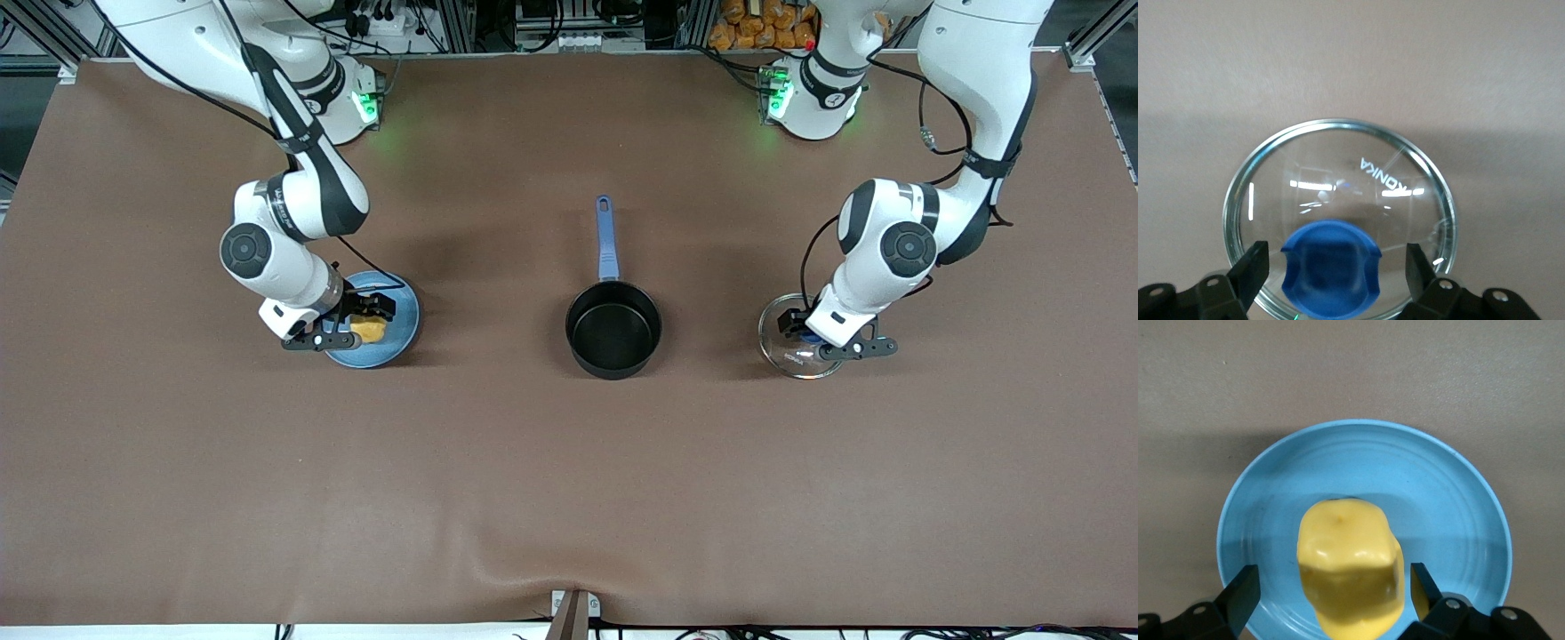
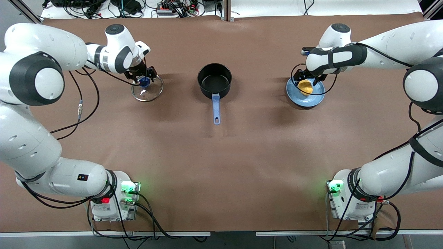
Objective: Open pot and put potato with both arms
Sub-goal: 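Lower the lid onto the table while the right gripper grasps the potato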
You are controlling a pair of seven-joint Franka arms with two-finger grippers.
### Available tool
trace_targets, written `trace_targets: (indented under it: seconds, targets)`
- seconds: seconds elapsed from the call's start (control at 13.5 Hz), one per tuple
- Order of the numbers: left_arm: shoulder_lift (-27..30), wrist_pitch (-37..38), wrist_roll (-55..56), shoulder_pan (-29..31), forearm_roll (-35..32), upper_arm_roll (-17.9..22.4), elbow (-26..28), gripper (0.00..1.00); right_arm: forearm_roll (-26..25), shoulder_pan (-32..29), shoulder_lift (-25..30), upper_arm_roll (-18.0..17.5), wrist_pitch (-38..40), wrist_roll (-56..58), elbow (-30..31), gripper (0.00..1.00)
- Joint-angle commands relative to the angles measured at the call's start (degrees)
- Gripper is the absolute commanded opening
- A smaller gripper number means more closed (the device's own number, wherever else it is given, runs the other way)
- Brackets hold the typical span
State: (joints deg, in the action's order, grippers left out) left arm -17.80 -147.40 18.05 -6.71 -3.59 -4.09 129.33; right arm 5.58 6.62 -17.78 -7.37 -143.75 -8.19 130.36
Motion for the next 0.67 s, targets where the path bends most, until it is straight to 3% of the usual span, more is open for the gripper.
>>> trace_targets:
  seconds: [0.0,0.3,0.59]
  targets:
    - [6.97,5.16,0.32,0.65,-1.68,-0.13,-1.17,0.91,-0.22,-0.02,0.11,0.25,-1.97,1.16,1.03,0.97]
    - [12.61,24.58,-0.91,0.82,-1.51,0.05,-11.79,0.91,-0.49,-0.11,-0.41,0.43,-1.97,3.53,1.12,0.67]
    - [13.93,44.08,-2.49,1.35,1.47,-0.04,-26.98,0.92,-0.57,-0.81,-0.41,0.6,-1.53,6.17,0.68,0.05]
